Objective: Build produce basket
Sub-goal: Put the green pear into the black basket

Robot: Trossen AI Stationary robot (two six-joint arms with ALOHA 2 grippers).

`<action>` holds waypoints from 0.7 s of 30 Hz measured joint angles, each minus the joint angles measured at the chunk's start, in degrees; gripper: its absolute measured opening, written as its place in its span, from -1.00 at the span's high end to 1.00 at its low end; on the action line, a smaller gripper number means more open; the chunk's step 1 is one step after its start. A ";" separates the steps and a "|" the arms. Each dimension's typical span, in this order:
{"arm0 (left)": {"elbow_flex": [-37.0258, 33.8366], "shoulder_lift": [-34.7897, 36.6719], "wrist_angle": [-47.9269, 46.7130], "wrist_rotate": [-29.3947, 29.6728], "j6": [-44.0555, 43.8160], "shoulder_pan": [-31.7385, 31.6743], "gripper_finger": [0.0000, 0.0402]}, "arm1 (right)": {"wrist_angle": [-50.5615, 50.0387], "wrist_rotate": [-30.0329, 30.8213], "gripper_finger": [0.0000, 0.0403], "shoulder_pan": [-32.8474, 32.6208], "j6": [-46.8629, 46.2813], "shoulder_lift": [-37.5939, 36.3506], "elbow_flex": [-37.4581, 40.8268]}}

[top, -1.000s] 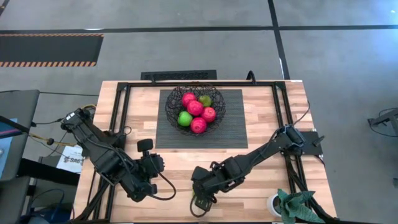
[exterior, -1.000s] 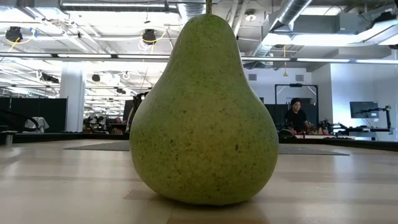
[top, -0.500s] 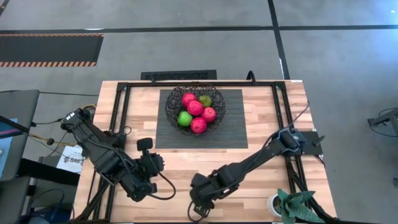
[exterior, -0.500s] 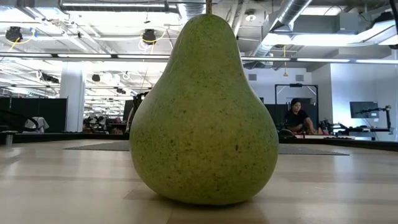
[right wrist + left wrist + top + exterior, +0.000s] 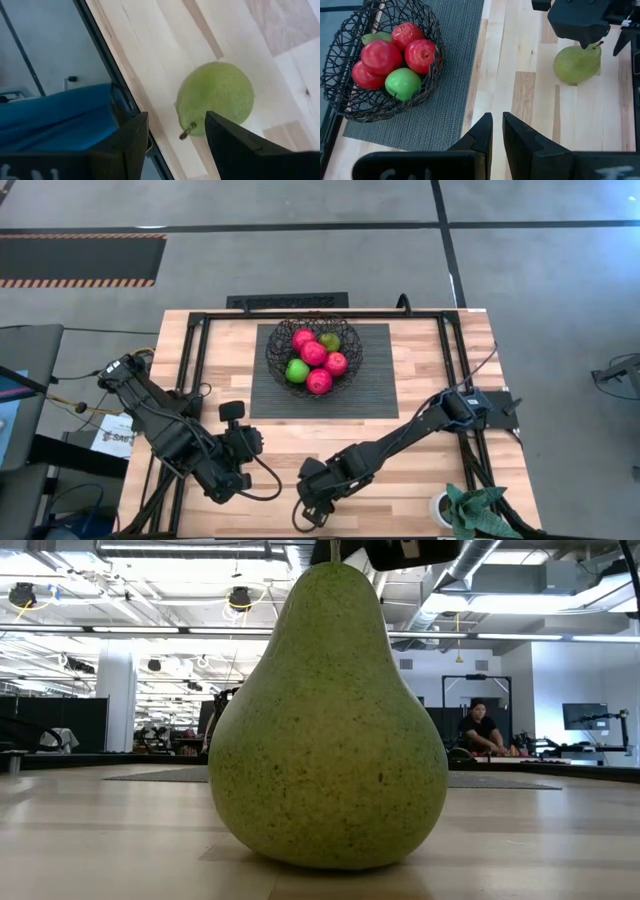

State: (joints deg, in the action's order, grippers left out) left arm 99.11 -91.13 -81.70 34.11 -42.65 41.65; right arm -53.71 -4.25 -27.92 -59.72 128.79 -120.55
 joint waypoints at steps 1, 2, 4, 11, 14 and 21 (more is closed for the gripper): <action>0.00 0.00 -0.09 0.00 0.00 -0.02 0.85 | 0.30 0.00 -0.06 0.02 0.00 0.00 0.00; 0.00 0.00 -0.06 0.00 0.00 -0.02 0.85 | 0.44 0.07 -0.06 0.02 0.04 0.00 0.00; 0.00 0.00 -0.06 0.00 0.00 0.00 0.85 | 0.25 0.05 -0.06 0.00 0.04 0.00 0.00; 0.00 0.00 -0.06 -0.02 0.00 0.00 0.85 | -0.70 -0.24 -0.06 -0.39 0.07 0.00 0.00; 0.00 0.00 -0.06 -0.07 0.00 0.00 0.85 | -1.04 -0.41 -0.06 -0.67 -0.24 0.00 0.00; 0.00 0.00 -0.06 -0.22 0.01 0.00 0.85 | -1.79 -0.44 -0.06 -0.96 -0.68 -0.02 0.00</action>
State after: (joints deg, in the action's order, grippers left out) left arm 99.11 -91.13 -81.76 33.89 -42.64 41.65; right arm -55.50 -4.69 -28.88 -60.41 128.77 -120.55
